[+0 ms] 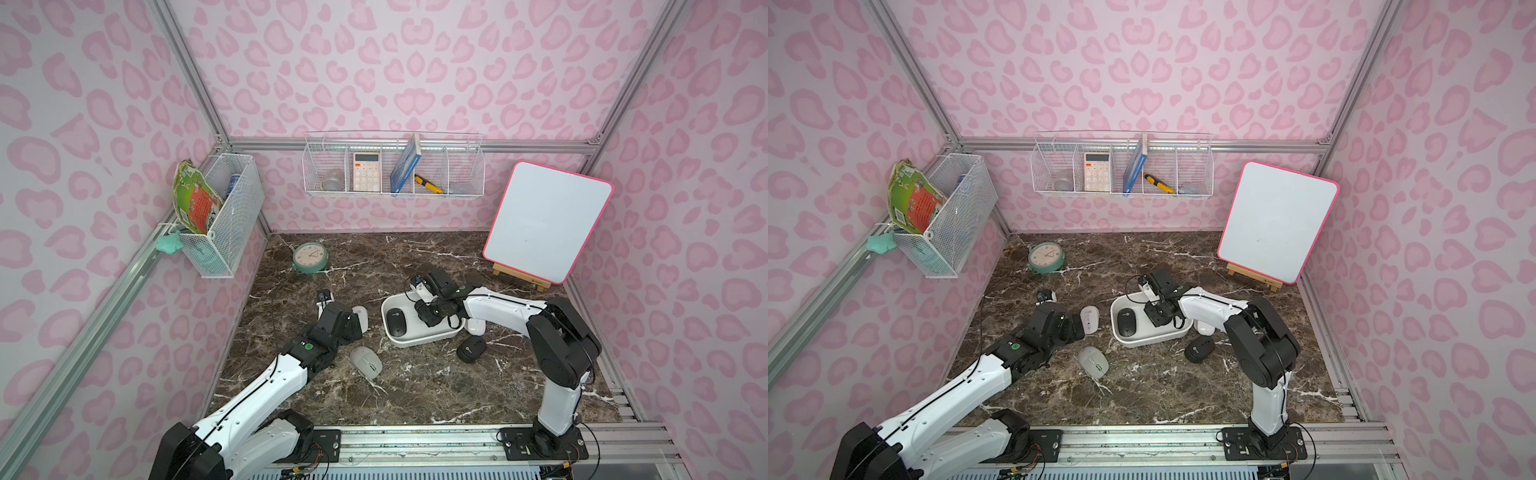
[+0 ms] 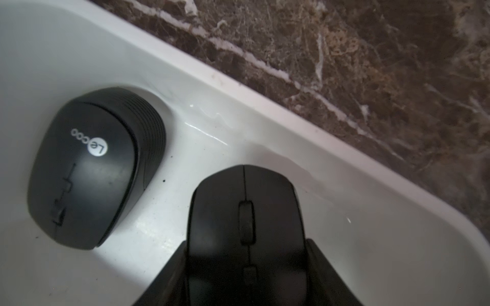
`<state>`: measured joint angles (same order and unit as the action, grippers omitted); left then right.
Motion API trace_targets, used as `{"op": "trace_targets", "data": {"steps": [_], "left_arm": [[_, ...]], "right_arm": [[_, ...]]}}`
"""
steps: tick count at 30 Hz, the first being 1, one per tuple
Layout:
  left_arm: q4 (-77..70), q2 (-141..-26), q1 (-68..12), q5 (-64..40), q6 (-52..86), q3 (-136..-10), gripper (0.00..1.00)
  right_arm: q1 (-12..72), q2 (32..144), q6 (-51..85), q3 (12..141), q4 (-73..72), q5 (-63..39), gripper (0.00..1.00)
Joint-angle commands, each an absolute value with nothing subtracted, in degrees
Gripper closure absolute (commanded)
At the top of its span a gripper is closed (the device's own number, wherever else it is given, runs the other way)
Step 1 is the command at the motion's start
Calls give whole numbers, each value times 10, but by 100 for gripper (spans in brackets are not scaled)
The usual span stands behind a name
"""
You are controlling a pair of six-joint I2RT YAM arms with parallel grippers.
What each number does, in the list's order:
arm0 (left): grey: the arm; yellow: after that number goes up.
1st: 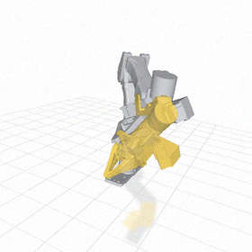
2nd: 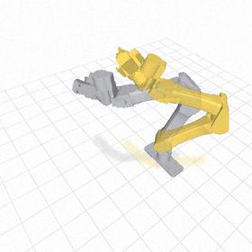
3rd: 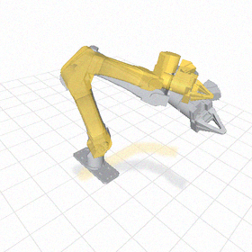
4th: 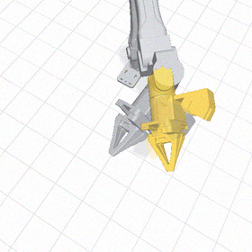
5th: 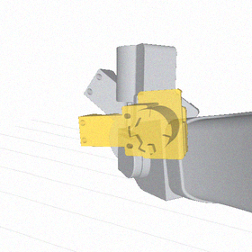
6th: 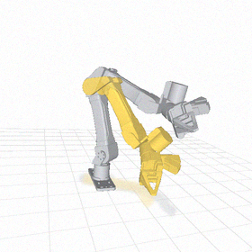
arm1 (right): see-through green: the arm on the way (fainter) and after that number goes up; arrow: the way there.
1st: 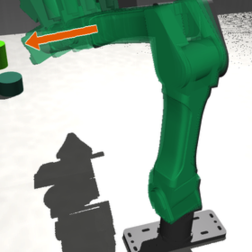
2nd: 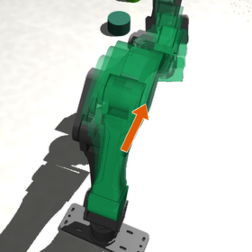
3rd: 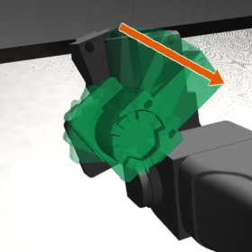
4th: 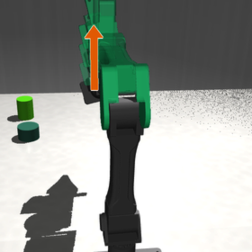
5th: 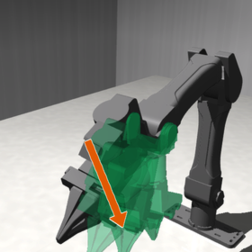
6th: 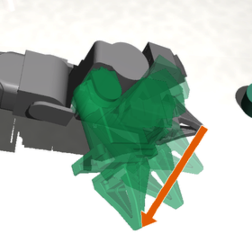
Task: Take out the mouse from the storage box
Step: Pick up the mouse from the storage box.
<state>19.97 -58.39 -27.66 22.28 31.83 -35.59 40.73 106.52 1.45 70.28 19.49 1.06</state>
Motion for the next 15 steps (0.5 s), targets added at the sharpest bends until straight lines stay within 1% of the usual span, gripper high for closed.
{"op": "trace_targets", "data": {"steps": [1,10,15], "left_arm": [[202,-583,-276,228,324,-360,1],[202,-560,-276,254,326,-350,1],[206,-539,-276,276,323,-348,1]], "right_arm": [[413,1045,30,709,203,14,56],[474,938,67,687,247,44,57],[533,896,91,668,261,57,56]]}}
